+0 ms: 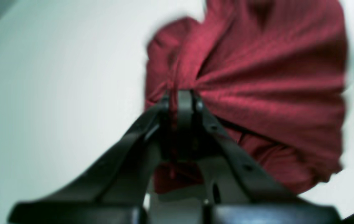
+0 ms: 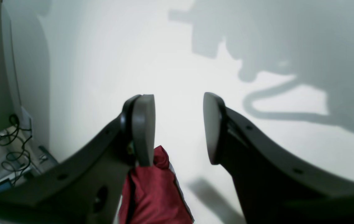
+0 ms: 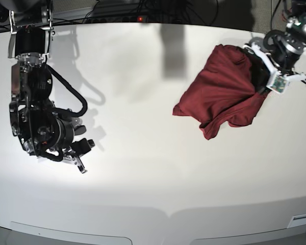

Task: Fold the T-shirt properly
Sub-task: 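Drag the folded shirt with the left gripper away from the right arm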

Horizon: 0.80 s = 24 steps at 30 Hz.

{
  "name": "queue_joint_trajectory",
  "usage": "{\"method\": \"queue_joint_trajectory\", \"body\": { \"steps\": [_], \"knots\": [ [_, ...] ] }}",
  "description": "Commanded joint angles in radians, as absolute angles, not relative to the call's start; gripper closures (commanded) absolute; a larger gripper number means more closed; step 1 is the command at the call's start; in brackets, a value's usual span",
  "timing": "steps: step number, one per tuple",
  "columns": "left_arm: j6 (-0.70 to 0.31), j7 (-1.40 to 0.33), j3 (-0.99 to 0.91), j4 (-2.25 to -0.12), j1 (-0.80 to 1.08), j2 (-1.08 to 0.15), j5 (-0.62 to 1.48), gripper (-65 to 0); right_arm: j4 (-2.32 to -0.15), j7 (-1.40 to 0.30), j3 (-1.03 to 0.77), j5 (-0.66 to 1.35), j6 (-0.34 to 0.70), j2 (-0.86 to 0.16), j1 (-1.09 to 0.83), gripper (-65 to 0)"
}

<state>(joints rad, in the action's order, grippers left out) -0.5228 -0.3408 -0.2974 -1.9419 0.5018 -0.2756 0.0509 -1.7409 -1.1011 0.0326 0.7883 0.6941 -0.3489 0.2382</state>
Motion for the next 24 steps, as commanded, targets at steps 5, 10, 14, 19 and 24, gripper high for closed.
{"method": "queue_joint_trajectory", "body": {
  "steps": [5, 10, 14, 19, 24],
  "knots": [
    [-0.512, -0.332, -0.419, -1.983, 0.556, -0.286, 0.110, 0.0, -1.755, -1.100, 0.027, 0.797, 0.698, -0.357, 0.263, -24.9],
    [-0.399, -0.376, -0.438, -1.983, 0.596, -0.286, 0.106, 0.0, -1.755, -1.100, 0.027, 0.798, 0.698, -0.357, 0.263, -24.9],
    [-0.258, -0.419, -0.438, -1.980, 0.595, -0.286, 0.106, 0.0, -1.755, -1.101, 0.027, 0.797, 0.698, -0.357, 0.263, -24.9],
    [-0.253, -0.416, -0.438, -1.937, 0.587, -0.286, 0.115, 0.0, -1.755, -1.112, 0.027, 0.851, 0.698, -0.357, 0.263, -24.9],
    [-0.253, -0.363, -0.438, -1.861, 0.533, -0.286, 0.143, -6.1, -1.755, -1.122, 0.027, 0.873, 0.698, -0.357, 0.263, -24.9]
  ]
}}
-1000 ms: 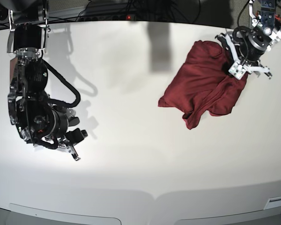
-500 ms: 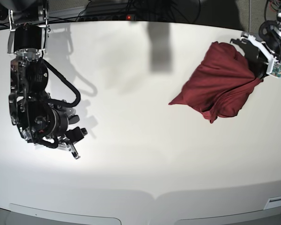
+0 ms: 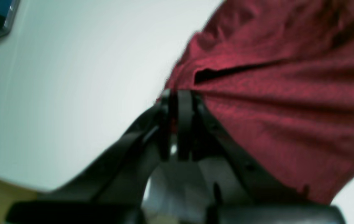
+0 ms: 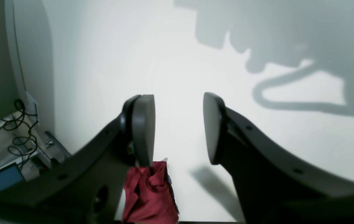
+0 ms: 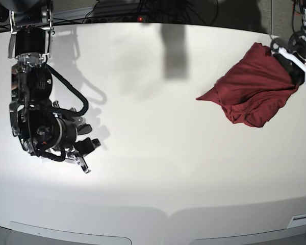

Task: Fold the T-shirt properly
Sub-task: 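Drag the folded shirt with the left gripper away from the right arm, then lift the shirt edge with the left gripper and flip it over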

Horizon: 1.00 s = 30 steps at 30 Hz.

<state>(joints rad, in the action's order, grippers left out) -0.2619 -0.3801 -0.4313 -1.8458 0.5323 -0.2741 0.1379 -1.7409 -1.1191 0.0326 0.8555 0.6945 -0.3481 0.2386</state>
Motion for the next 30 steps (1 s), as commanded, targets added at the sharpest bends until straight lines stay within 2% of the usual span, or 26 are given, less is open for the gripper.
{"method": "queue_joint_trajectory", "body": {
  "steps": [1, 6, 11, 16, 18, 21, 26, 28, 30],
  "knots": [
    [-0.253, -0.340, -0.438, -1.845, 0.518, -0.286, 0.143, -8.0, -1.755, -1.123, 0.027, 0.872, 0.698, -0.358, 0.263, -24.9],
    [-0.253, -0.315, -0.438, -1.757, 0.413, -0.286, 0.128, -8.7, -1.755, -1.127, 0.027, 0.872, 0.698, -0.358, 0.263, -24.9],
    [-0.251, -0.322, -0.438, -1.631, 0.299, -0.286, 0.025, -8.7, -1.755, -1.131, 0.027, 0.872, 0.698, -0.358, 0.263, -24.9],
    [-0.146, -0.321, -0.438, -1.572, 0.249, -0.286, -0.030, -8.7, -1.755, -1.130, 0.027, 0.871, 0.698, -0.358, 0.263, -24.9],
    [-0.147, -0.321, -0.438, -1.605, 0.253, -0.286, -0.029, -8.6, -1.755, -1.130, 0.027, 0.871, 0.698, -0.358, 0.263, -24.9],
    [-0.277, -0.321, -0.438, -1.709, 0.272, -0.286, -0.024, -8.6, -1.755, -1.130, 0.027, 0.863, 0.698, -0.358, 0.263, -24.9],
    [-0.698, -0.327, -0.438, -1.906, 0.348, -0.286, 0.097, -8.7, -1.755, -1.126, 0.027, 0.863, 0.698, -0.358, 0.263, -24.9],
    [-0.698, -0.323, -0.437, -1.942, 0.368, -0.286, 0.110, -11.2, -1.755, -1.126, 0.027, 0.863, 0.698, -0.358, 0.263, -24.9],
    [-0.698, -0.324, -0.427, -1.945, 0.377, -0.286, 0.105, -17.5, -1.755, -1.126, 0.027, 0.864, 0.698, -0.358, 0.263, -24.9]
  ]
}}
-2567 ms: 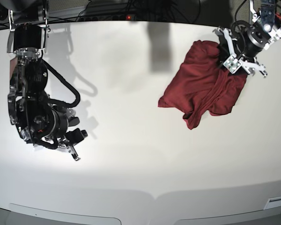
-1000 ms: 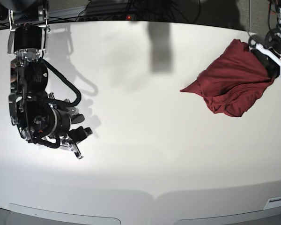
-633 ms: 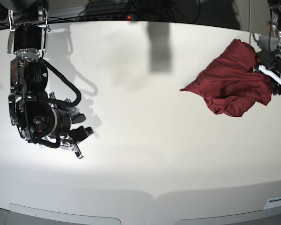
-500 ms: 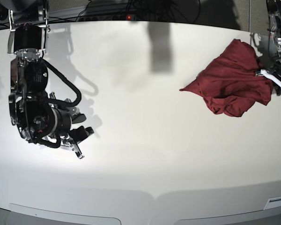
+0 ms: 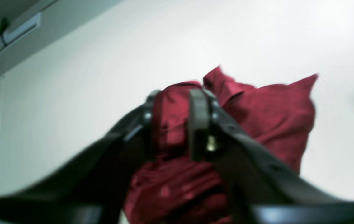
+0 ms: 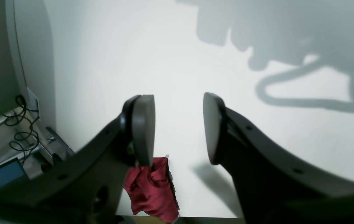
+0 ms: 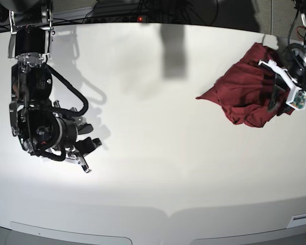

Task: Fold the T-shirt properly
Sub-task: 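Lift the shirt edge with the left gripper and flip it over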

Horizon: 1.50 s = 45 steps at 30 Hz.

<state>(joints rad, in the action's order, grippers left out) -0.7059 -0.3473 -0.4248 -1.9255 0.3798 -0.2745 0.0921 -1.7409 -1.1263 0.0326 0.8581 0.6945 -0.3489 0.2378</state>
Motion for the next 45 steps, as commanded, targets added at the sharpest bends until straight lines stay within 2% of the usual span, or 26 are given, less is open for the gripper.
{"method": "queue_joint_trajectory", "body": {
  "steps": [1, 3, 11, 16, 20, 26, 28, 31, 33, 37, 40, 42, 45],
  "knots": [
    [-0.698, -0.324, -0.416, -1.943, 0.380, -0.286, 0.101, -20.6, -1.755, -1.126, 0.027, 0.863, 0.698, -0.358, 0.263, -24.9],
    [-0.698, -0.324, -0.376, -1.943, 0.380, -0.286, 0.077, -23.7, -1.755, -1.124, 0.027, 0.865, 0.698, -0.357, 0.263, -24.9],
    [-0.677, -0.276, -0.141, -1.934, 0.366, -0.286, -0.128, -23.7, -1.755, -1.126, 0.027, 0.838, 0.698, -0.358, 0.263, -24.9],
    [-0.590, -0.275, -0.128, -1.805, 0.304, -0.286, -0.150, -23.7, -1.755, -1.127, 0.027, 0.838, 0.698, -0.358, 0.263, -24.9],
    [-0.579, -0.276, -0.128, -1.720, 0.256, -0.286, -0.150, -23.7, -1.755, -1.126, 0.027, 0.838, 0.698, -0.358, 0.263, -24.9],
    [-0.579, -0.275, -0.128, -1.707, 0.245, -0.286, -0.150, -23.2, -1.755, -1.126, 0.027, 0.842, 0.698, -0.358, 0.263, -24.9],
    [-0.570, -0.275, -0.128, -1.707, 0.240, -0.286, -0.156, -17.5, -1.755, -1.126, 0.027, 0.842, 0.698, -0.358, 0.263, -24.9],
    [-0.476, -0.276, -0.128, -1.707, 0.231, -0.286, -0.158, 0.0, -1.755, -1.127, 0.027, 0.842, 0.698, -0.358, 0.263, -24.9],
    [-0.435, -0.277, -0.128, -1.707, 0.226, -0.286, -0.159, 0.0, -1.755, -1.128, 0.027, 0.842, 0.698, -0.358, 0.262, -24.9],
    [-0.423, -0.279, -0.130, -1.707, 0.212, -0.287, -0.213, 0.0, -1.755, -1.127, 0.027, 0.842, 0.698, -0.358, 0.263, -24.9],
    [-0.313, -0.263, -0.130, -1.707, 0.179, -0.298, -0.208, 0.0, -1.755, -1.128, 0.027, 0.842, 0.698, -0.358, 0.263, -24.9],
    [-0.276, -0.259, -0.130, -1.697, 0.149, -0.306, -0.208, 0.0, -1.755, -1.132, 0.027, 0.843, 0.698, -0.358, 0.263, -24.9],
    [-0.273, -0.242, -0.130, -1.610, 0.091, -0.311, -0.208, 0.0, -1.755, -1.138, 0.027, 0.854, 0.698, -0.358, 0.263, -24.9]
  ]
}}
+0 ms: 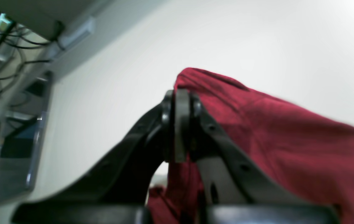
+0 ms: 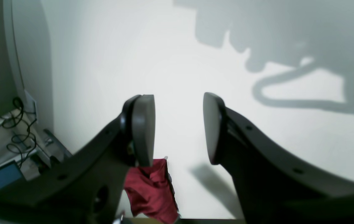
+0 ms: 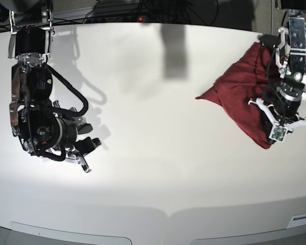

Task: Fold the T-shirt properly
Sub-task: 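Lift the shirt edge with the left gripper and flip it over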

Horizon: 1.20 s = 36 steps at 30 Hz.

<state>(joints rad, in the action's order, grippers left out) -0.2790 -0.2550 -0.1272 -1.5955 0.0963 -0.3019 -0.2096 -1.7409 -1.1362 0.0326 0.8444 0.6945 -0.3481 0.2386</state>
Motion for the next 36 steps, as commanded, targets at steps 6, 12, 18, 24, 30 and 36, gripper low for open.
{"method": "queue_joint_trajectory", "body": {
  "steps": [6, 12, 18, 24, 30, 36],
  "knots": [
    [-0.273, -0.207, -0.130, -1.350, -0.039, -0.311, -0.199, 0.0, -1.755, -1.139, 0.027, 0.868, 0.698, -0.358, 0.263, -24.9],
    [-0.260, -0.207, -0.130, -1.251, -0.140, -0.311, -0.171, 0.0, -1.755, -1.139, 0.027, 0.868, 0.698, -0.358, 0.262, -24.9],
    [-0.239, -0.207, -0.130, -1.215, -0.169, -0.314, -0.157, 0.0, -1.755, -1.145, 0.027, 0.868, 0.698, -0.358, 0.262, -24.9],
    [-0.057, -0.232, -0.130, -1.215, -0.170, -0.320, -0.156, -17.0, -1.755, -1.145, 0.027, 0.876, 0.698, -0.357, 0.262, -24.9],
    [0.115, -0.347, -0.130, -1.261, -0.169, -0.319, -0.156, -19.1, -1.755, -1.145, 0.027, 0.876, 0.698, -0.357, 0.262, -24.9],
    [0.117, -0.566, -0.130, -1.401, -0.140, -0.319, -0.156, -5.7, -1.755, -1.144, 0.027, 0.876, 0.698, -0.357, 0.263, -24.9]
  ]
}}
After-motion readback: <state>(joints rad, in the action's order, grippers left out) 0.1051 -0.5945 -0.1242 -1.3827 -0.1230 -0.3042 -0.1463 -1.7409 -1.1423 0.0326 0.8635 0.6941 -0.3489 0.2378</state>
